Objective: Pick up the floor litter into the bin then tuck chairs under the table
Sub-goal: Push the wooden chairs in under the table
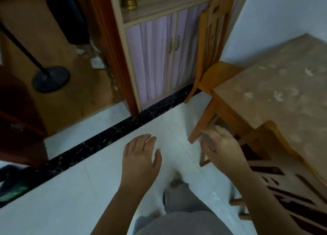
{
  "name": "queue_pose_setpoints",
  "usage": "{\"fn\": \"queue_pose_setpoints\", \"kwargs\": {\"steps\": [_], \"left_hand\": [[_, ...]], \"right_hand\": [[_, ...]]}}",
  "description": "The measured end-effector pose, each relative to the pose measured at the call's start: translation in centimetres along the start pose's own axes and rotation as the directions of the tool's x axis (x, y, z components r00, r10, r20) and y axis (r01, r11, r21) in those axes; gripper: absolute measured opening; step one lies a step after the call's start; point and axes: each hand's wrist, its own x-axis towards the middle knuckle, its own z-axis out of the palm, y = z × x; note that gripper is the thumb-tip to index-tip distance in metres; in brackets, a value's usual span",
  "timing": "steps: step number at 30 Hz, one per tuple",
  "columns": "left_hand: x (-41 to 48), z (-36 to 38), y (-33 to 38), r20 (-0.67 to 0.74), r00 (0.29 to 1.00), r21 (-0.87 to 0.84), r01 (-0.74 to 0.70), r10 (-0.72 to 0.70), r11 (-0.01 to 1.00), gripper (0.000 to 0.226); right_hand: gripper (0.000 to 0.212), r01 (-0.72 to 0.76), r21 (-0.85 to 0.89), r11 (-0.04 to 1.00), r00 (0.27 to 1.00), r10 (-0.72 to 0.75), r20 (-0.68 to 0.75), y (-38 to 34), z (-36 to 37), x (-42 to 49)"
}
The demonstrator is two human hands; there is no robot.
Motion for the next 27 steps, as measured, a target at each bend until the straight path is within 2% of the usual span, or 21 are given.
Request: {"fn": "queue_pose_setpoints", "kwargs": {"steps": [5, 10, 16, 19, 21, 27], "left_hand": [[10.4, 3.4, -2.0, 0.047, 0.996, 0.020, -0.078, 0.077, 0.997, 0.040], [22.4, 5.1, -1.7, 0.078, 0.988, 0.006, -0.136, 0.135, 0.991, 0.038], [34.0, 7.8, -0.6, 0.084, 0.969, -0.050, -0.231, 0.234, 0.972, 0.035], [38.2, 9.8, -0.6, 0.111, 0.962, -0.099, -0.239, 0.250, 0.966, 0.037], [41.7, 11.4, -0.7, 0.124, 0.951, -0.132, -0.267, 0.283, 0.955, 0.038], [54.1, 15.7, -1.2, 0.159, 0.896, -0.200, -0.381, 0.413, 0.903, 0.039]], "right_hand": [[0.046, -0.089, -0.003, 0.996, 0.994, 0.088, -0.066, 3.8, 0.6, 9.2], [0.050, -0.114, -0.002, 0.994, 0.990, 0.113, -0.081, 7.2, -0.5, 19.3], [0.039, -0.144, -0.058, 0.988, 0.977, 0.133, -0.166, 11.9, -2.3, 28.5], [0.027, -0.222, -0.054, 0.974, 0.967, 0.212, -0.142, 14.3, -2.2, 31.1], [0.028, -0.283, -0.057, 0.957, 0.953, 0.275, -0.125, 16.3, -1.9, 32.9], [0.028, -0.469, -0.020, 0.883, 0.869, 0.456, -0.193, 19.9, -1.1, 40.7]]}}
